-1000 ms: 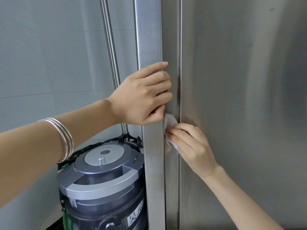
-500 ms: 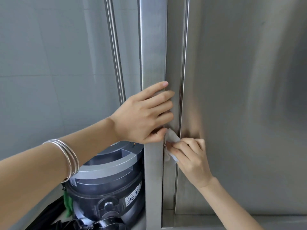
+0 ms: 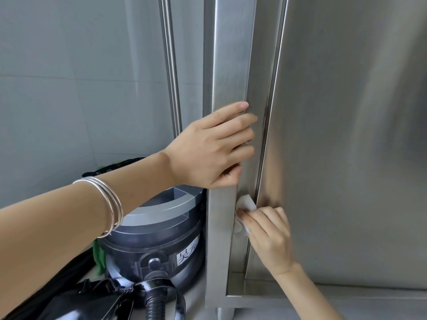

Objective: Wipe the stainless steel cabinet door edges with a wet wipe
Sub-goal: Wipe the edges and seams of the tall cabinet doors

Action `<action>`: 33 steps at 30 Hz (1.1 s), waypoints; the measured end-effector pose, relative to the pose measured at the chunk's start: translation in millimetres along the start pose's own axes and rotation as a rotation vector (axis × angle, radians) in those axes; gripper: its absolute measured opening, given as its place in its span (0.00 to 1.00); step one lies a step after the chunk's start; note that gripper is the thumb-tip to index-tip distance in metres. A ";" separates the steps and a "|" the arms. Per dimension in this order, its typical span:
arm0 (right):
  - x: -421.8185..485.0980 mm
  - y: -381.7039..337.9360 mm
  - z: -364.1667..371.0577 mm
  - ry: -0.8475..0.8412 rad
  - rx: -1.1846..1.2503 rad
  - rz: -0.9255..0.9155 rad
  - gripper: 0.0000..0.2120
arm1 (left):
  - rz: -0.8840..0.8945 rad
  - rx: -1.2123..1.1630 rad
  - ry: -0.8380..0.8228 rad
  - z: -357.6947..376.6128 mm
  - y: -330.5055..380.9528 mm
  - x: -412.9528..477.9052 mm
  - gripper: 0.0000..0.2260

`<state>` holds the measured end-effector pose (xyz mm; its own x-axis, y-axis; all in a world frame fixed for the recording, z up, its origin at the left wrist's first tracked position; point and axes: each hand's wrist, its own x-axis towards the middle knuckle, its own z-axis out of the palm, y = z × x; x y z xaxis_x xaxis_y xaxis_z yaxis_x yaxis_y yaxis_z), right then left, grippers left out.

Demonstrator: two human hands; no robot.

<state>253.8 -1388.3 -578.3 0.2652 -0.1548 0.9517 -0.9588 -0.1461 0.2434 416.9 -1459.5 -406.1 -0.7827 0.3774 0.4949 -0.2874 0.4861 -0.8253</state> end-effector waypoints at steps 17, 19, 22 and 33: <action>-49.7 -31.3 -6.5 -0.165 -0.025 0.227 0.03 | 0.004 0.011 0.032 1.9 1.7 -0.5 0.12; -48.1 -33.4 -4.3 -0.129 -0.024 0.303 0.04 | 0.010 0.005 0.033 2.5 1.5 -0.6 0.12; -50.6 -39.3 -4.1 -0.123 0.066 0.359 0.08 | 0.018 0.005 0.036 3.7 1.4 -0.7 0.12; -56.0 -44.9 -10.9 -0.225 0.104 0.325 0.10 | 0.016 0.000 0.051 3.1 2.5 -0.8 0.11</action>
<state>280.9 -1362.4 -640.5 -0.0232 -0.4171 0.9086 -0.9841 -0.1507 -0.0943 415.0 -1461.0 -409.4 -0.7577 0.4249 0.4954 -0.2756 0.4797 -0.8330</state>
